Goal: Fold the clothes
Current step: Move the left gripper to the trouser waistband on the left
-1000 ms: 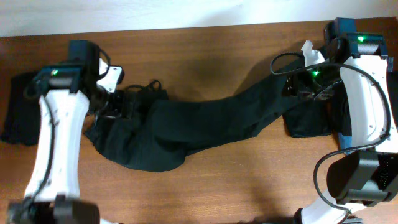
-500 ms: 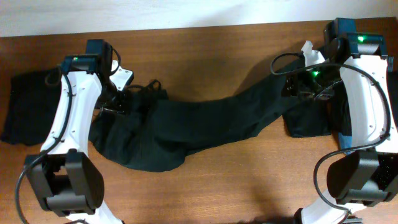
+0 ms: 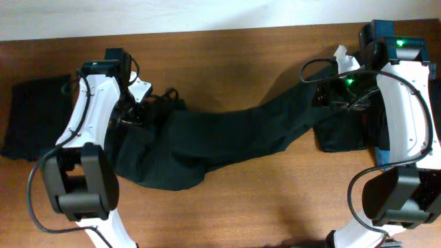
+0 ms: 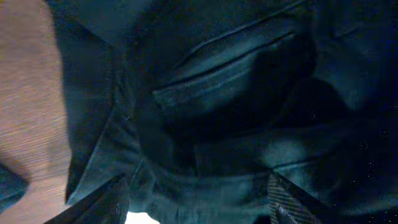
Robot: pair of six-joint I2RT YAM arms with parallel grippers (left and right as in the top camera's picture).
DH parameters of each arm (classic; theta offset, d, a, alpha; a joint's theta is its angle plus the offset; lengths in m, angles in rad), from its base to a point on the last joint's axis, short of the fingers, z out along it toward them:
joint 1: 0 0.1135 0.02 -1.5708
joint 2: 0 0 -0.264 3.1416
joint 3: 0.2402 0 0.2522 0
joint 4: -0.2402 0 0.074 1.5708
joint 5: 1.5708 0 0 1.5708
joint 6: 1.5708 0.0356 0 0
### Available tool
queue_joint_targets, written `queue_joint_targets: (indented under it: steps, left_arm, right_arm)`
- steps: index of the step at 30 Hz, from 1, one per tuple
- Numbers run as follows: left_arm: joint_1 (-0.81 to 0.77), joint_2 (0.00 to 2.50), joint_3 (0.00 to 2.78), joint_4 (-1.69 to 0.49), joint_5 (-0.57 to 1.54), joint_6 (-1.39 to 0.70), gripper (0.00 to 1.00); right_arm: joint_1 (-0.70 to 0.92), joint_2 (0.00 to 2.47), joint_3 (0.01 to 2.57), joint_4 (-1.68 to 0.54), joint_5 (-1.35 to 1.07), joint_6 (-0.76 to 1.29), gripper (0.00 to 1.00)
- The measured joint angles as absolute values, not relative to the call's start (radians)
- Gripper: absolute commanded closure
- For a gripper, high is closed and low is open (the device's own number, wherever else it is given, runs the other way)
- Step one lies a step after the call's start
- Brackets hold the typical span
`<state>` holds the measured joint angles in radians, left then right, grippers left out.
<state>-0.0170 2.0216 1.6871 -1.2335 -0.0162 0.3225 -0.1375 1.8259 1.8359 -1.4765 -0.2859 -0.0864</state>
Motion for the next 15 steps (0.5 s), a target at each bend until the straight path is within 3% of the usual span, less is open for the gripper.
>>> queue_joint_targets:
  steps: [7, 8, 10, 11, 15]
  left_arm:
    - [-0.017, 2.054, 1.687, -1.234, -0.016, 0.323, 0.39]
    - [-0.017, 2.054, 1.687, -1.235, -0.016, 0.323, 0.46]
    - [-0.017, 2.054, 1.687, -1.237, -0.015, 0.322, 0.86]
    - [-0.017, 2.054, 1.687, -1.237, -0.015, 0.325, 0.98]
    - [-0.017, 2.054, 1.687, -1.236, -0.016, 0.330, 1.00]
  right_arm:
    - [-0.138, 1.826, 1.836, -1.480, -0.286, -0.086, 0.33]
    - [-0.138, 1.826, 1.836, -1.485, -0.286, -0.087, 0.33]
    - [-0.138, 1.826, 1.836, -1.502, -0.286, -0.087, 0.33]
    - [-0.138, 1.826, 1.836, -1.509, -0.286, -0.087, 0.33]
    - [-0.138, 1.826, 1.836, -1.528, -0.286, -0.087, 0.34]
